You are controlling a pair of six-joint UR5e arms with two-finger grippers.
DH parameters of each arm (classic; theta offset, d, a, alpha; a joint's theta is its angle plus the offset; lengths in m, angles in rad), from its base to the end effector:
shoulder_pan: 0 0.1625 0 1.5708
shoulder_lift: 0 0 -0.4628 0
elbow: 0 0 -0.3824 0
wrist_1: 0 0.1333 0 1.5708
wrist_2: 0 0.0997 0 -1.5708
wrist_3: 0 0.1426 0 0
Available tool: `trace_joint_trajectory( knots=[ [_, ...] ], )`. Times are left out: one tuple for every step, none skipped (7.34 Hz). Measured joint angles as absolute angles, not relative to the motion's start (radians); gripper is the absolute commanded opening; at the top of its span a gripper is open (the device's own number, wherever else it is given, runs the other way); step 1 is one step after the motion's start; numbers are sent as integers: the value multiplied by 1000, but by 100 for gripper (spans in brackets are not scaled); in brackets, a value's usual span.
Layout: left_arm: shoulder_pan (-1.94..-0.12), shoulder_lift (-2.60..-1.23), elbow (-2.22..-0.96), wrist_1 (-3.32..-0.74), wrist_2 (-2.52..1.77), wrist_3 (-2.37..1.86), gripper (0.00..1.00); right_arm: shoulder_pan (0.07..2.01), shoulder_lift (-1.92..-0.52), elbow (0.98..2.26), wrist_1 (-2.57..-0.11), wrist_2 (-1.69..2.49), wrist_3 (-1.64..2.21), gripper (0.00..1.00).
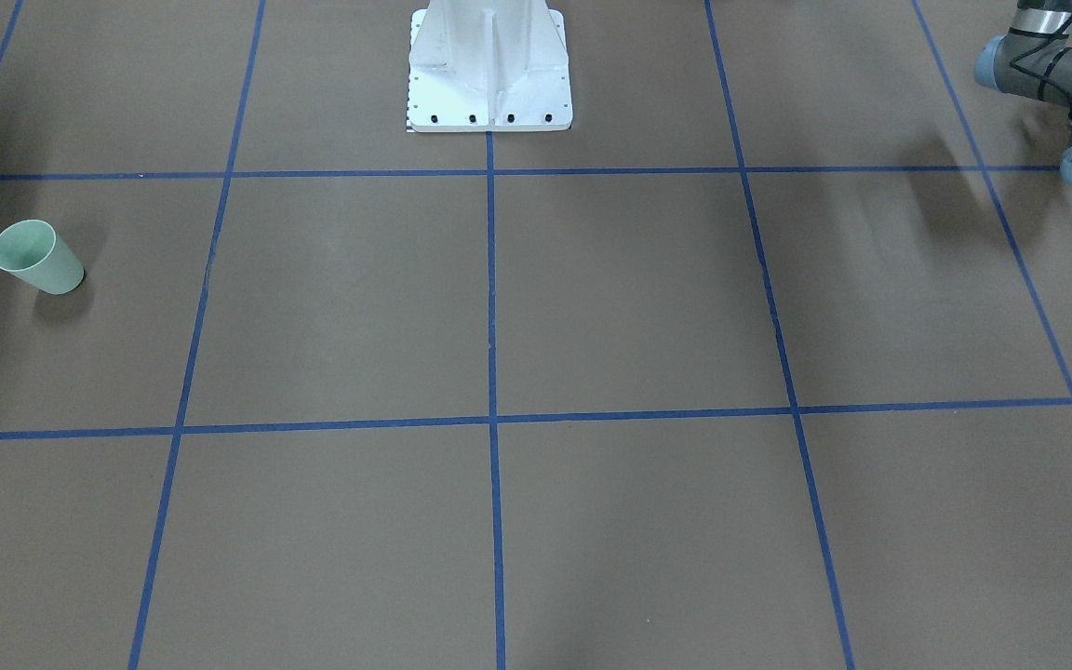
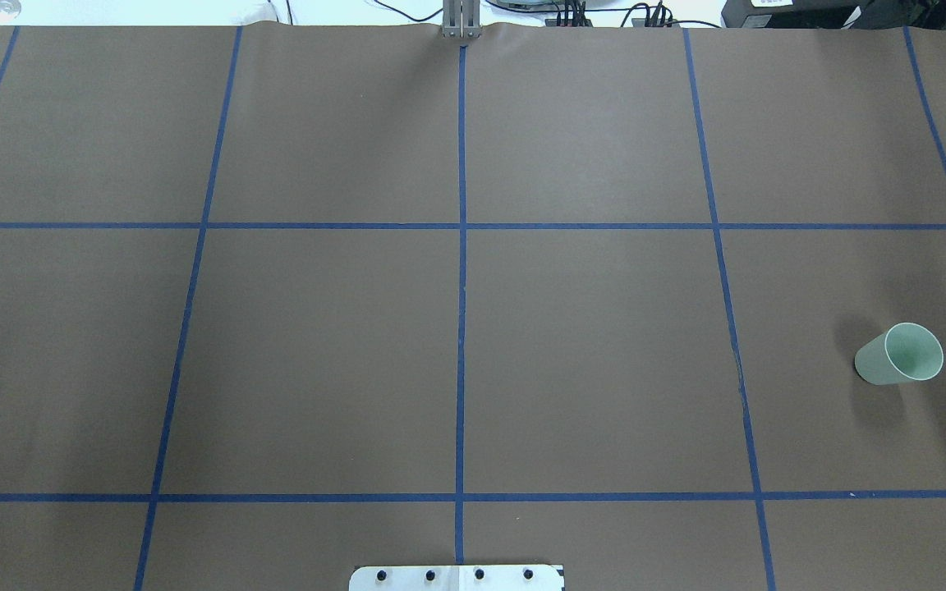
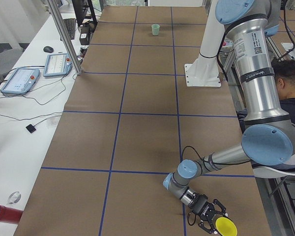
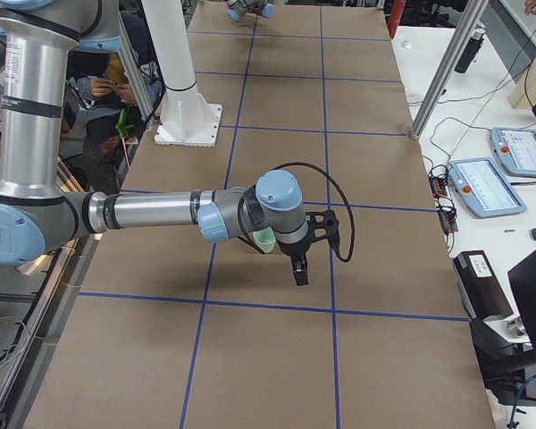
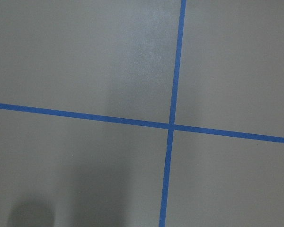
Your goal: Transfer and stack yellow cup on green cup
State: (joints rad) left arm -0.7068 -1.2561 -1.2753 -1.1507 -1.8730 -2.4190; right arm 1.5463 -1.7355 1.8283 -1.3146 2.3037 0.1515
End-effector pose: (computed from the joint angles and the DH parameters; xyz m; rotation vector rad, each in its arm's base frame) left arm 0.0206 -0.1371 0.9772 -0.2268 -1.1664 -1.5464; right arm 0.0272 -0.4356 0.6491 0.2679 -0.7512 -0.0077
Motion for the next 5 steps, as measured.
trace_joint_trajectory(
  knots=[
    [-713, -1245, -1285, -1175, -1792, -2408, 26, 1546, -1734, 1827, -1315, 2304, 153, 99],
    [-724, -1238, -1288, -1215, -1696, -2388, 26, 1546, -1733, 1826, -1315, 2303, 154, 99],
    [-745, -1231, -1289, -1259, -1589, -2359, 21, 1546, -1732, 1826, -1315, 2303, 155, 99],
    [-765, -1222, -1289, -1303, -1486, -2339, 21, 1546, -1729, 1826, -1315, 2304, 155, 99],
    [-793, -1215, -1289, -1356, -1390, -2305, 21, 1546, -1724, 1826, -1315, 2304, 156, 99]
  ],
)
